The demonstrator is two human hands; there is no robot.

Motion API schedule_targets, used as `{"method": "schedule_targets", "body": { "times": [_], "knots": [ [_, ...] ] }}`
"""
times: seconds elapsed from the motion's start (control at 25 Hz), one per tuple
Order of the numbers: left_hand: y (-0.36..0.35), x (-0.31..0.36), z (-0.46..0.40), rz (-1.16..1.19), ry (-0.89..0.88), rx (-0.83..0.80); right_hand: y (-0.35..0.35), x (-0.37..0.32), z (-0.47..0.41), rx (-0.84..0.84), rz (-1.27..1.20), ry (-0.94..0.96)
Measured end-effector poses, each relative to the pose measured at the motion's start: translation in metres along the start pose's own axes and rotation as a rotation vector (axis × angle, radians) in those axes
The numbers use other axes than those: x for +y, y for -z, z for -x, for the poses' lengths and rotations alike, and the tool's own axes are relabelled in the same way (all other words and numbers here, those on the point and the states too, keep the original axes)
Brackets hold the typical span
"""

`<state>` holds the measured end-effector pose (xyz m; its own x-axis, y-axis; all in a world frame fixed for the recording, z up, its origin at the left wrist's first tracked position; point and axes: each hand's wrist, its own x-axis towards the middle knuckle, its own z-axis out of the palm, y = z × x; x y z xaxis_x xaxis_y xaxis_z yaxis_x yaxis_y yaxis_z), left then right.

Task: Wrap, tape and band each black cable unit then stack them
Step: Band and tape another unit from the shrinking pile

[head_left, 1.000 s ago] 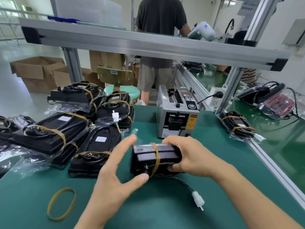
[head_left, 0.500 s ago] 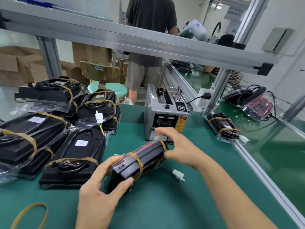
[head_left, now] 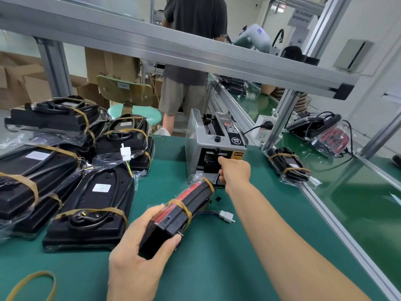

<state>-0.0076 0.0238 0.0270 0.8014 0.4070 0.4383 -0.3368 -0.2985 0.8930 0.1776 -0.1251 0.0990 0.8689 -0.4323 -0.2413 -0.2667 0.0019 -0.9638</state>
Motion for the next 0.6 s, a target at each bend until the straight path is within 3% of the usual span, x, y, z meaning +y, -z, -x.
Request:
{"method": "schedule_targets", "body": {
  "times": [0.36,0.44,0.52,0.6],
  "knots": [
    [0.003,0.010,0.002,0.042,0.008,-0.025,-0.013,-0.011,0.010,0.050,-0.144,-0.157],
    [0.003,0.011,0.002,0.067,0.031,-0.025,0.005,-0.013,0.041,-0.156,-0.123,-0.029],
    [0.002,0.011,0.002,0.083,0.054,-0.011,0.030,-0.009,0.084,-0.502,-0.037,0.197],
    [0.000,0.011,0.003,0.075,0.064,0.003,0.048,0.001,0.125,-0.799,0.040,0.303]
  ]
}}
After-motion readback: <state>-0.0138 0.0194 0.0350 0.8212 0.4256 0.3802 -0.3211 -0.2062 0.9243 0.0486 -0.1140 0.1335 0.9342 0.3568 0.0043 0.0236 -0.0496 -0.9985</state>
